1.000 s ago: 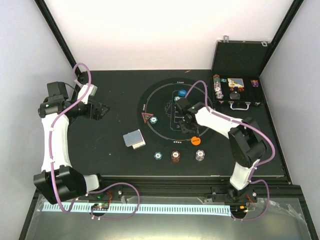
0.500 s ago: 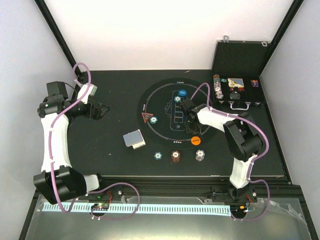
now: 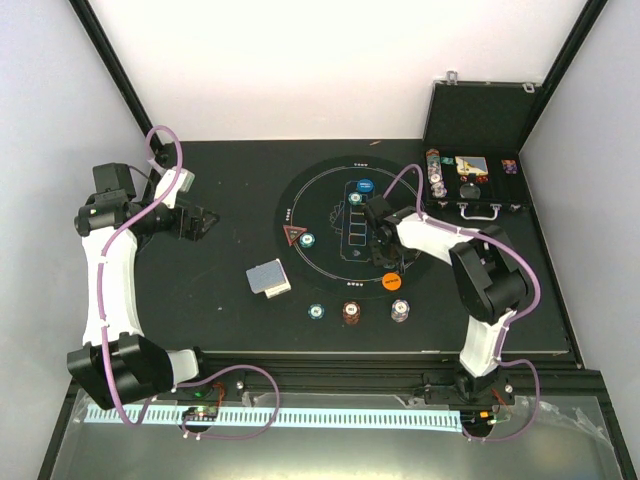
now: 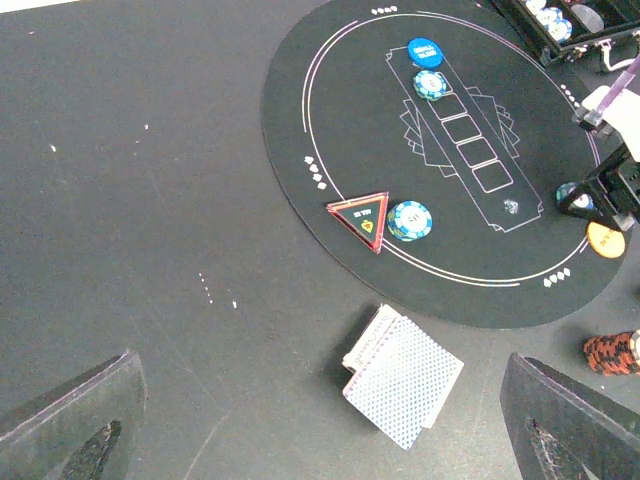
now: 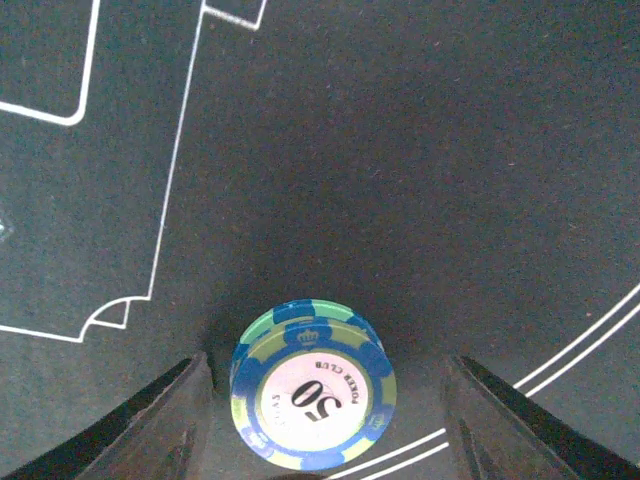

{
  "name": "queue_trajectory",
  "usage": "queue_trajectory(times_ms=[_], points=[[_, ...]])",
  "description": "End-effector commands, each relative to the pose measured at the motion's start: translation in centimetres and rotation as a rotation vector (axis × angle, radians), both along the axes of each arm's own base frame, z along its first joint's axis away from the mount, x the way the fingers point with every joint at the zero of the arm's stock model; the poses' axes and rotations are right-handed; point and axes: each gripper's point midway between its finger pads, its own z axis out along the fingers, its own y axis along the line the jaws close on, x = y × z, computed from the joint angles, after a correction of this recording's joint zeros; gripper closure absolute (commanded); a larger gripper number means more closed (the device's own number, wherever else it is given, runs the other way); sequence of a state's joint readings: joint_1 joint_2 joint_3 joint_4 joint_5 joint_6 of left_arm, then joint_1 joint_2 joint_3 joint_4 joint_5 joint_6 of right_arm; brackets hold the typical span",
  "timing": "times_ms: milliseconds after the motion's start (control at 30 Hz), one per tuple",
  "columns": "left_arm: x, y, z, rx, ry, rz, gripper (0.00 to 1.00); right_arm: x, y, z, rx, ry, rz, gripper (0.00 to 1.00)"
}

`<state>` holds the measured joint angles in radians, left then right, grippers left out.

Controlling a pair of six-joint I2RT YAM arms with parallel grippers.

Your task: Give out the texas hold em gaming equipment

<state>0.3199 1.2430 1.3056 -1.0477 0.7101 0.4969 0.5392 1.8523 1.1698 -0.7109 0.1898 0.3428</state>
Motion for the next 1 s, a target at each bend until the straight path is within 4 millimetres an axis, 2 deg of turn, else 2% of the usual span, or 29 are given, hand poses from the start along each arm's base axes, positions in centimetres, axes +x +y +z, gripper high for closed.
queue_trajectory(times_ms=[0,67,167,333,433,567,767,967], points=[[-0.3,0.1,1.6,0.019,-0.041,-0.006,0.01,1.2,0.2,3.1,0.003,-0.066,-0.006,0.32],[-0.3,0.0,1.6,0.015,-0.042,-0.006,0.01,1.0,0.8,4.8,0.01,-0.099,0.008,0.28],[-0.3,0.0,1.6,0.007,-0.041,-0.006,0.01,-0.5,2.8,7.3,0.041,-0.14,0.058,0.23],[-0.1,0.0,1.7,0.005,-0.046,-0.002,0.01,-5.4,7.2,8.4,0.096,-0.124,0.196,0.14],[0.0,0.0,1.7,0.001,-0.047,-0.001,0.01,-8.7,9.8,8.2,0.128,-0.099,0.28,0.1],[0.0,0.0,1.7,-0.003,-0.047,-0.001,0.01,-11.3,11.4,7.2,0.132,-0.054,0.339,0.09],[-0.1,0.0,1.7,0.003,-0.044,-0.001,0.01,-13.4,11.9,5.3,0.116,0.011,0.386,0.1],[-0.2,0.1,1.7,0.008,-0.046,0.001,0.01,-14.8,11.3,4.0,0.077,0.051,0.408,0.17]])
